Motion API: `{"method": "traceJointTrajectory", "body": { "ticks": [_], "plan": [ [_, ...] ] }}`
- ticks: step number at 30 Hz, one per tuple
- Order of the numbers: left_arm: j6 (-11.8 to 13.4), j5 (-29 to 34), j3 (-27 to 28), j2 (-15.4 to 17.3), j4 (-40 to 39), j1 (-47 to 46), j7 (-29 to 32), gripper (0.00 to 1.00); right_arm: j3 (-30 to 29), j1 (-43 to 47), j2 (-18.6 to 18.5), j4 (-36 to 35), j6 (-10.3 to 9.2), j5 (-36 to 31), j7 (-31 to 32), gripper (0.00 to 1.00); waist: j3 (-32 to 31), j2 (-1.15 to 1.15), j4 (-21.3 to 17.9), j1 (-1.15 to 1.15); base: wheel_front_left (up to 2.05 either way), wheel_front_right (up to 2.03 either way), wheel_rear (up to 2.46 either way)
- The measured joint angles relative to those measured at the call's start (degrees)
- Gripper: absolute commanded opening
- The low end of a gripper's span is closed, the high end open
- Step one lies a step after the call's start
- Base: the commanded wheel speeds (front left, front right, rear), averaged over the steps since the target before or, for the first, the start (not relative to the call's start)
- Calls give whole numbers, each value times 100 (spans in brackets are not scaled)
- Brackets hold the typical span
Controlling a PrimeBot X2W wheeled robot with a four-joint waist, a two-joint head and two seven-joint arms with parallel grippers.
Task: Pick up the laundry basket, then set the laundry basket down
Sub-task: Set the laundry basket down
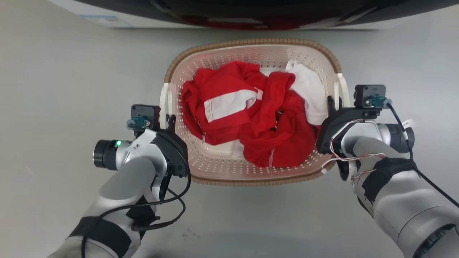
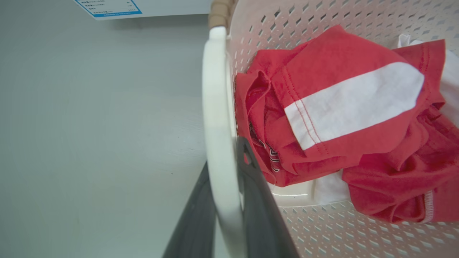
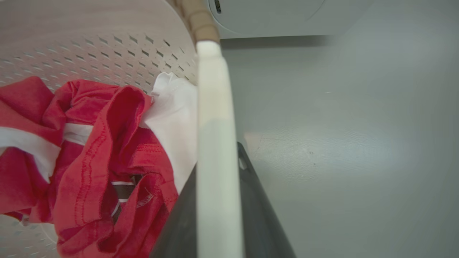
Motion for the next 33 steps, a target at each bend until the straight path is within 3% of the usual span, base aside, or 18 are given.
{"method": "traceJointTrajectory", "body": {
  "ticks": [10,27,28,30,31,32,33],
  "plan": [
    [24,46,-40,-9,31,-309,-158,0,-2,-206,-13,92,33,-42,-171,0,693,0,157,0,0,0,0],
    [35,94,-46,-10,114,-601,-379,0,-11,-450,-1,190,124,-63,-361,1,930,-1,197,-2,0,0,0],
    [43,93,-48,-10,114,-601,-381,0,-10,-459,2,199,125,-70,-361,5,931,-2,198,-2,0,0,0],
    [45,93,-48,-13,127,-602,-386,0,-5,-480,4,211,126,-77,-361,29,931,-1,199,-2,0,0,0],
    [46,93,-48,-16,140,-603,-404,26,2,-494,5,222,126,-94,-360,45,929,-1,201,-2,0,0,0],
    [46,93,-51,-18,152,-608,-413,44,8,-500,14,224,126,-112,-361,66,926,-1,203,-1,0,0,0],
    [46,93,-52,-33,171,-606,-410,55,10,-505,26,224,134,-112,-361,95,921,-1,205,-1,0,0,0]
  ]
}}
